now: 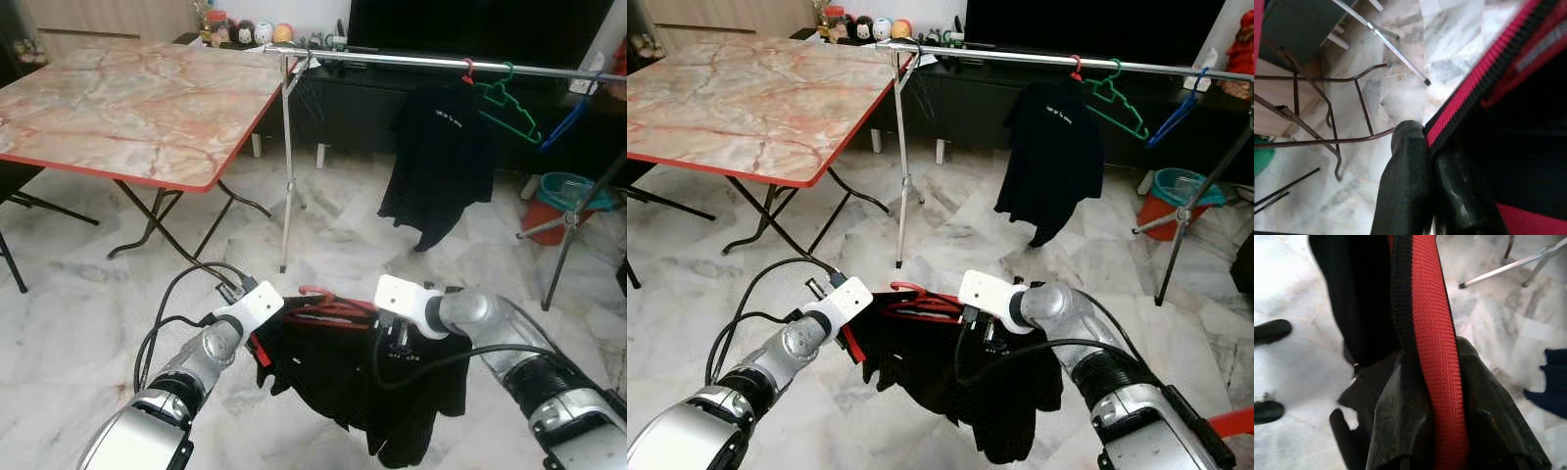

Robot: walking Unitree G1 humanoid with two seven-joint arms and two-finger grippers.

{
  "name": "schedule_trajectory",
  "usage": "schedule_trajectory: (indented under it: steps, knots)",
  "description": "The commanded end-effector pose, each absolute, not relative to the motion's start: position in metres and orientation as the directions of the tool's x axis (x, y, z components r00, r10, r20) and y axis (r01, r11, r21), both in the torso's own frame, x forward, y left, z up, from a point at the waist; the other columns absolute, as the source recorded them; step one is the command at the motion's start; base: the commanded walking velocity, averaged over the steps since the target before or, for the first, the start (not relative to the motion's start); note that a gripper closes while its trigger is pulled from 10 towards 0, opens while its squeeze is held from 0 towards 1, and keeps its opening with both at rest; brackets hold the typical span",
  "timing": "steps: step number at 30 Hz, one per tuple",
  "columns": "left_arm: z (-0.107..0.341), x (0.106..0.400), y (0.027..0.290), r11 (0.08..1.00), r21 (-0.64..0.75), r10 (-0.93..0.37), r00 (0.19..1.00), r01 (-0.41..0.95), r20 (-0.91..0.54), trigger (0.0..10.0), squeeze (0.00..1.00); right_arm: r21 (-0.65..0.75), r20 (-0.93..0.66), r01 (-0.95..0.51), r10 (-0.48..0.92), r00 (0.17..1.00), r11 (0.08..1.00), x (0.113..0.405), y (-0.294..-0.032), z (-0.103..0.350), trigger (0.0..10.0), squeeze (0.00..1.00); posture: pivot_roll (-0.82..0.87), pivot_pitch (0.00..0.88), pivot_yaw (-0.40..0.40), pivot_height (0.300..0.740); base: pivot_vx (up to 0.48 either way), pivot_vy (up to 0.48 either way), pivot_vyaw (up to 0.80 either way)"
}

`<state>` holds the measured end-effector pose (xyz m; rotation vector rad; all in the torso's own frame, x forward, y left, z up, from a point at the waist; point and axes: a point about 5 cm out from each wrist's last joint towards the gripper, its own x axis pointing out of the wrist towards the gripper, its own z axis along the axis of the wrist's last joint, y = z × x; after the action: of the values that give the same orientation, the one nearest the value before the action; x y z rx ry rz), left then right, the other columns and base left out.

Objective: Hang hanger

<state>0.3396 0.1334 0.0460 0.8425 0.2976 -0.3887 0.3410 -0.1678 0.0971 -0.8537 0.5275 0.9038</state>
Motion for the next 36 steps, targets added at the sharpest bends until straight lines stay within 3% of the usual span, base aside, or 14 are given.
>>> schedule_trajectory:
  steps: [1, 7, 10, 12, 13, 14, 15, 19, 20, 24, 27, 31, 36]
  knots:
    - [0.033, 0.332, 0.161, 0.568, 0.686, -0.114, 0.869, 0.455, -0.482, 0.0, 0.0, -0.442, -0.685, -0.827, 0.465, 0.562, 0.349, 0.347, -0.181, 0.118, 10.0, 0.0, 0.1, 0.0, -0.034, 0.74, 0.0, 0.0, 0.0]
    - [0.028, 0.328, 0.163, 0.537, 0.693, -0.108, 0.854, 0.481, -0.509, 0.0, 0.0, -0.418, -0.703, -0.874, 0.522, 0.483, 0.246, 0.341, -0.189, 0.132, 10.0, 0.0, 0.1, 0.0, -0.03, 0.74, 0.0, 0.0, 0.0]
    - [0.026, 0.326, 0.165, 0.534, 0.695, -0.102, 0.852, 0.482, -0.513, 0.0, 0.0, -0.369, -0.743, -0.916, 0.543, 0.391, 0.154, 0.332, -0.197, 0.138, 10.0, 0.0, 0.1, 0.0, -0.032, 0.74, 0.0, 0.0, 0.0]
    - [0.026, 0.326, 0.165, 0.533, 0.695, -0.101, 0.851, 0.483, -0.515, 0.0, 0.0, -0.363, -0.751, -0.92, 0.537, 0.384, 0.15, 0.331, -0.2, 0.138, 10.0, 0.0, 0.1, 0.0, -0.032, 0.74, 0.0, 0.0, 0.0]
    - [0.025, 0.325, 0.166, 0.53, 0.695, -0.101, 0.85, 0.486, -0.517, 1.9, 0.0, -0.362, -0.76, -0.921, 0.528, 0.379, 0.142, 0.331, -0.203, 0.139, 10.0, 0.0, 0.1, 0.0, -0.032, 0.74, 0.0, 0.0, 0.0]
    - [0.024, 0.324, 0.166, 0.524, 0.696, -0.101, 0.847, 0.491, -0.521, 4.7, 0.0, -0.359, -0.774, -0.924, 0.513, 0.373, 0.129, 0.329, -0.208, 0.139, 10.0, 0.0, 0.1, 0.0, -0.031, 0.74, 0.0, 0.0, 0.0]
    - [0.021, 0.322, 0.167, 0.515, 0.693, -0.104, 0.839, 0.504, -0.534, 10.0, 0.0, -0.354, -0.784, -0.927, 0.502, 0.365, 0.121, 0.328, -0.213, 0.14, 10.0, 0.0, 0.1, 0.0, -0.031, 0.74, 0.0, 0.0, 0.0]
    - [0.016, 0.317, 0.167, 0.495, 0.685, -0.113, 0.821, 0.534, -0.559, 10.0, 0.0, -0.356, -0.792, -0.927, 0.488, 0.367, 0.118, 0.327, -0.22, 0.143, 10.0, 0.0, 0.09, 0.0, -0.029, 0.74, 0.0, 0.0, 0.0]
    - [0.012, 0.313, 0.168, 0.445, 0.693, -0.124, 0.805, 0.567, -0.58, 10.0, 0.0, -0.39, -0.785, -0.907, 0.459, 0.417, 0.157, 0.331, -0.227, 0.148, 10.0, 0.0, 0.09, 0.0, -0.027, 0.74, 0.0, 0.0, 0.0]
    - [-0.003, 0.299, 0.172, 0.39, 0.652, -0.129, 0.739, 0.651, -0.661, 10.0, 0.0, -0.459, -0.741, -0.865, 0.45, 0.499, 0.203, 0.339, -0.233, 0.159, 10.0, 0.0, 0.1, 0.0, -0.026, 0.74, 0.0, 0.0, 0.0]
    - [-0.008, 0.293, 0.173, 0.4, 0.629, -0.129, 0.721, 0.666, -0.681, 10.0, 0.0, -0.427, -0.723, -0.881, 0.506, 0.469, 0.206, 0.337, -0.229, 0.162, 10.0, 0.0, 0.09, 0.0, -0.023, 0.74, 0.0, 0.0, 0.0]
    - [-0.011, 0.291, 0.172, 0.396, 0.624, -0.128, 0.714, 0.673, -0.689, 10.0, 0.0, -0.45, -0.694, -0.864, 0.521, 0.497, 0.224, 0.34, -0.229, 0.166, 10.0, 0.0, 0.09, 0.0, -0.023, 0.74, 0.0, 0.0, 0.0]
    - [-0.015, 0.286, 0.175, 0.428, 0.606, -0.112, 0.704, 0.671, -0.701, 10.0, 0.0, -0.39, -0.662, -0.896, 0.611, 0.434, 0.214, 0.334, -0.224, 0.17, 10.0, 0.0, 0.09, 0.0, -0.022, 0.74, 0.0, 0.0, 0.0]
